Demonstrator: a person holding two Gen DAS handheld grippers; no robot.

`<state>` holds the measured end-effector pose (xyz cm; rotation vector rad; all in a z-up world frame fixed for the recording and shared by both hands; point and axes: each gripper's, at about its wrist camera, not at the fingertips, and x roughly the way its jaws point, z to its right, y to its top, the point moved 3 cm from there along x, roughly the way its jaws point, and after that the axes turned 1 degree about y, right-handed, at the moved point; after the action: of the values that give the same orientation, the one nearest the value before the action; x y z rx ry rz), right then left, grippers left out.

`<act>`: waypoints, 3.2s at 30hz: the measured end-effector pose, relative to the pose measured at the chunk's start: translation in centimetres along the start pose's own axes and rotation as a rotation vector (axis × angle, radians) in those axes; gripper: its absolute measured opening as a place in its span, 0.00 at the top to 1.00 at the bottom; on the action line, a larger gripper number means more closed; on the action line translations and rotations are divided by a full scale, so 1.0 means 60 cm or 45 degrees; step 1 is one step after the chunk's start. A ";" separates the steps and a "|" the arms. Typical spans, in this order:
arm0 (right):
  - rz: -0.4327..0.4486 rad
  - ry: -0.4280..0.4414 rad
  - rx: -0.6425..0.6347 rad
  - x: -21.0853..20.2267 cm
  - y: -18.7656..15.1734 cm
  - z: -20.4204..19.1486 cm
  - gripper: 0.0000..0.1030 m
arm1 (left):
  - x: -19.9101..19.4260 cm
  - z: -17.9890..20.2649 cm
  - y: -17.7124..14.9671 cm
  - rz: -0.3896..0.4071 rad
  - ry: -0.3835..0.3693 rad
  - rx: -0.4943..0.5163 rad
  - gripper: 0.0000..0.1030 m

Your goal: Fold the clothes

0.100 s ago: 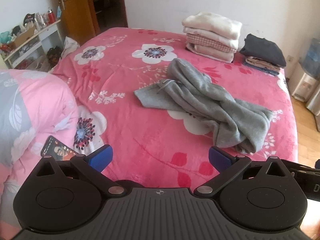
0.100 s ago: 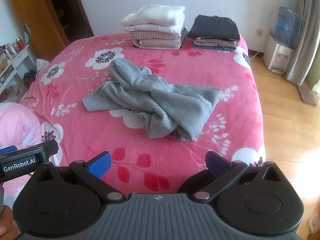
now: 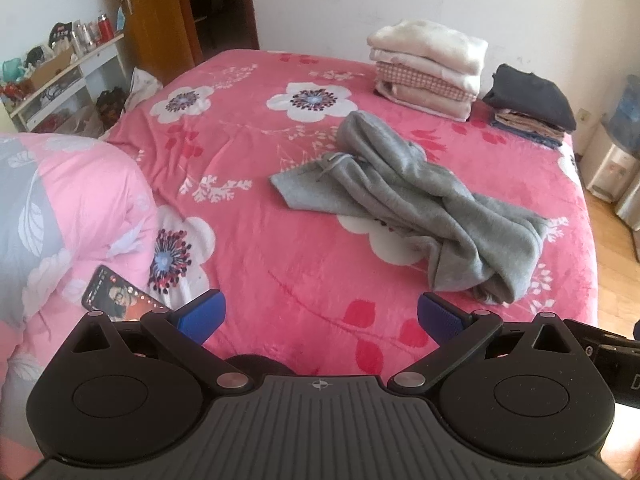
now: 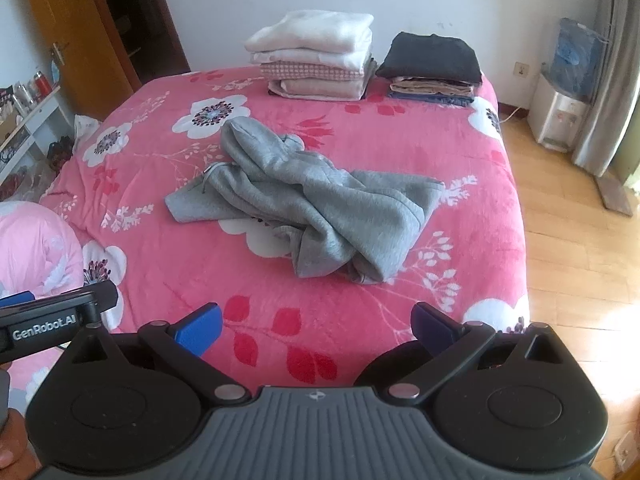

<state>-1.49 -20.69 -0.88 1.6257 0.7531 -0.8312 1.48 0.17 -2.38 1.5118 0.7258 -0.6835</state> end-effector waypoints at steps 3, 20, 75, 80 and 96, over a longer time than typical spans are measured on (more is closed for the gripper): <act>0.006 -0.003 -0.006 0.000 0.005 0.001 0.00 | -0.003 -0.002 -0.005 0.005 0.009 0.016 0.00; 0.044 -0.049 -0.031 -0.009 -0.008 0.008 0.00 | -0.020 0.021 -0.002 0.059 -0.013 0.071 0.00; 0.029 -0.046 -0.084 -0.014 -0.009 -0.016 0.00 | -0.022 0.009 -0.006 0.056 -0.060 0.027 0.00; 0.035 -0.052 -0.089 -0.015 -0.008 -0.021 0.00 | -0.023 0.005 -0.006 0.057 -0.067 0.020 0.00; 0.148 0.047 -0.122 -0.017 0.023 -0.033 0.00 | 0.014 -0.101 0.046 0.141 -0.396 -0.276 0.00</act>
<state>-0.63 -19.05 1.02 1.5869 0.7069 -0.6742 4.20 6.16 -0.94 1.2040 0.4595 -0.7117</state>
